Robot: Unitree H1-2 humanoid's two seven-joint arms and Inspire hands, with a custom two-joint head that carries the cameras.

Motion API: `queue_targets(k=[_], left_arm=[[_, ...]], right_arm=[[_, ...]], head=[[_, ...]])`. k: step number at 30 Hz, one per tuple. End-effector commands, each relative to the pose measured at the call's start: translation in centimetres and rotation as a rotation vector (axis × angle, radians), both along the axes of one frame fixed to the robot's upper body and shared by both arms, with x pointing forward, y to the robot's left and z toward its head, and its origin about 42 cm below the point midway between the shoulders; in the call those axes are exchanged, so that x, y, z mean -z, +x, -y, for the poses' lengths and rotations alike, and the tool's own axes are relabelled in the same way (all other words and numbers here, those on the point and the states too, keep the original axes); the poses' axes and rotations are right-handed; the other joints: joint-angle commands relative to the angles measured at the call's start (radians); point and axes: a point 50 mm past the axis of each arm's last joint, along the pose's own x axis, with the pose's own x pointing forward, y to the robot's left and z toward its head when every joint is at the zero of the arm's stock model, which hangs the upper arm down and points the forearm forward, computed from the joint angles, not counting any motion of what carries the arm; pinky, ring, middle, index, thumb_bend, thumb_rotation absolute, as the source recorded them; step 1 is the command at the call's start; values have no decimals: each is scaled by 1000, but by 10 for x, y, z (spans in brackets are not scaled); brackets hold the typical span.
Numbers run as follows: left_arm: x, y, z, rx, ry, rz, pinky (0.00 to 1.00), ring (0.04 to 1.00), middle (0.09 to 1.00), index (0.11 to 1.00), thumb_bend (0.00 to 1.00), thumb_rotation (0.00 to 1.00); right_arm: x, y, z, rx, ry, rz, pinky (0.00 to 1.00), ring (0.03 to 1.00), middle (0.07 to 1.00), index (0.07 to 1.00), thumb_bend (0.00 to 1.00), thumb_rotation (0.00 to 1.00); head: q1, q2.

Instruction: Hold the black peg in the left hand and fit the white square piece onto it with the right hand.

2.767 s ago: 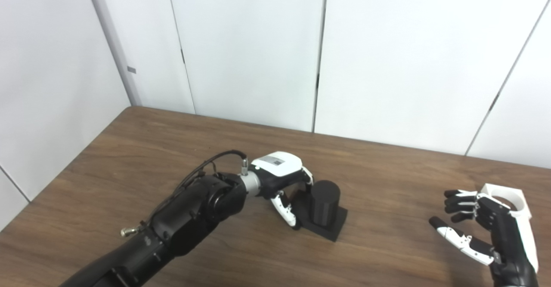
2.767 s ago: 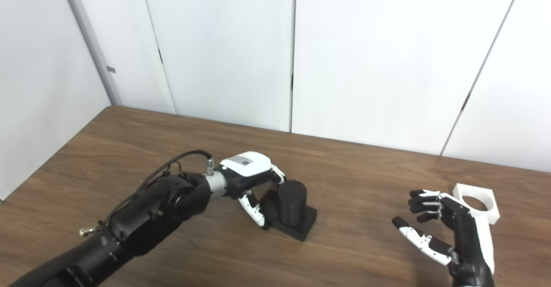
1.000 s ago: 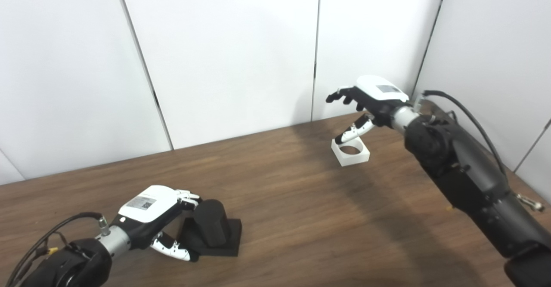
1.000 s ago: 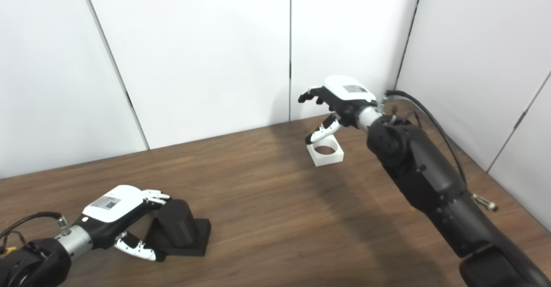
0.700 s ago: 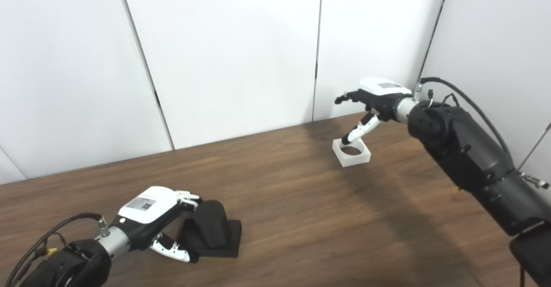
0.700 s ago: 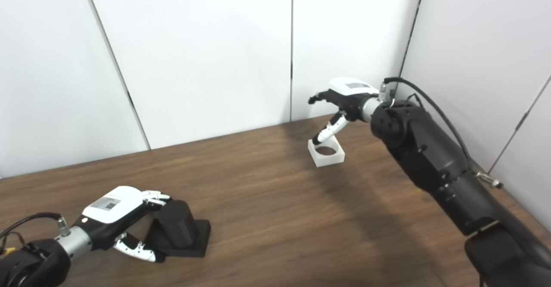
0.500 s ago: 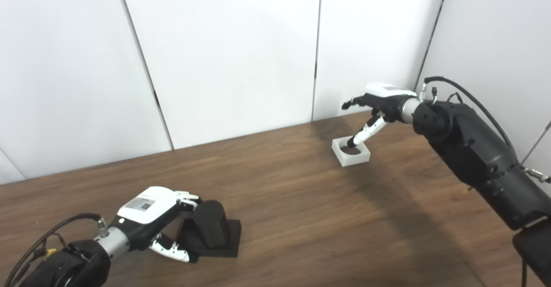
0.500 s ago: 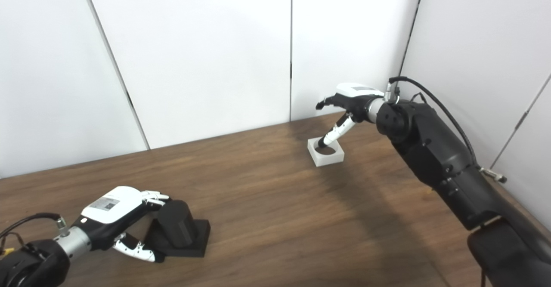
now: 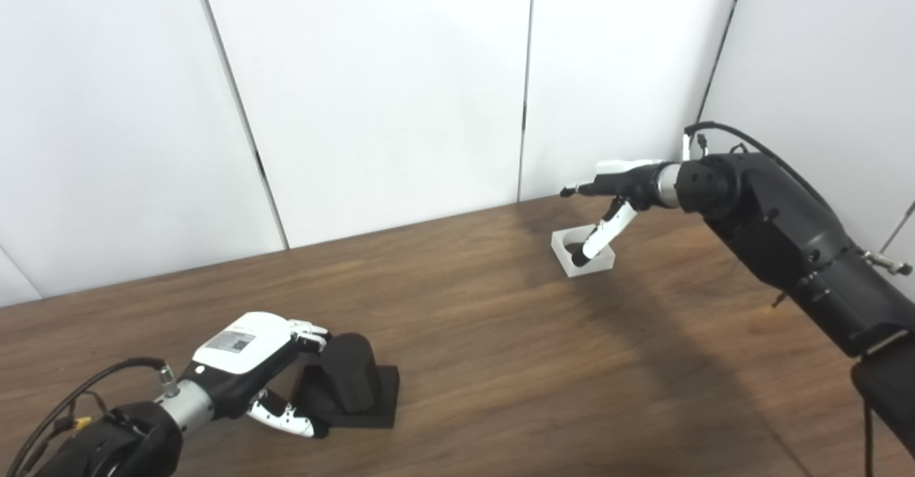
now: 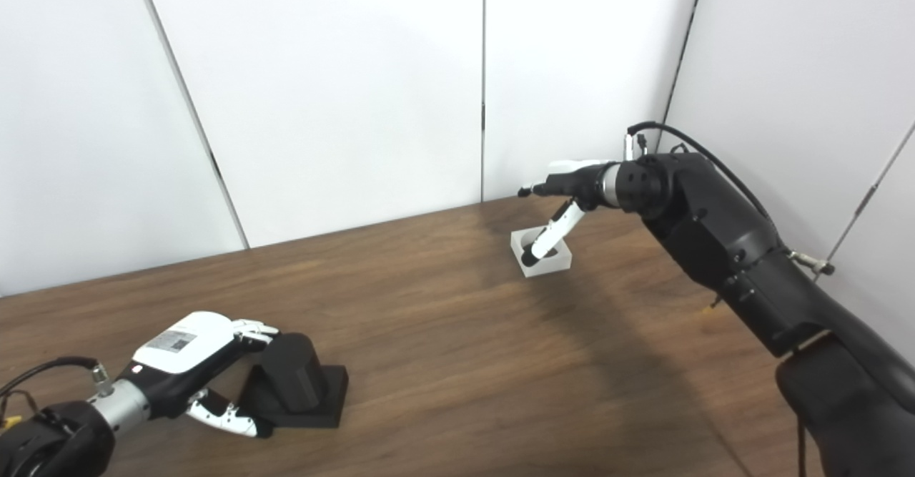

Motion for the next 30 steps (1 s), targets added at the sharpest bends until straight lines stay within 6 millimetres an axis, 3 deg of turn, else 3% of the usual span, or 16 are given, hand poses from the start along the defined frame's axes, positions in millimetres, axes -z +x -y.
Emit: queue_targets(k=[1, 20, 24, 30], left_arm=[[45, -24, -24, 4, 181, -151, 729, 878, 842, 486, 522, 52], [46, -28, -19, 4, 189, -156, 724, 869, 848, 486, 522, 52], [47, -29, -18, 4, 186, -152, 729, 869, 844, 486, 522, 53], [47, -31, -20, -1, 183, -154, 727, 867, 846, 486, 522, 53]], right_arm=[[-35, 9, 3, 9, -12, 84, 877, 1000, 1000, 979, 1000, 552], [3, 24, -5, 39, -28, 79, 825, 977, 985, 969, 1000, 427], [17, 24, -6, 46, -27, 78, 894, 986, 996, 983, 1000, 442], [29, 24, -9, 57, -36, 59, 806, 974, 998, 967, 998, 369]], head=[[-1, 1], [14, 6], [18, 7], [24, 10]])
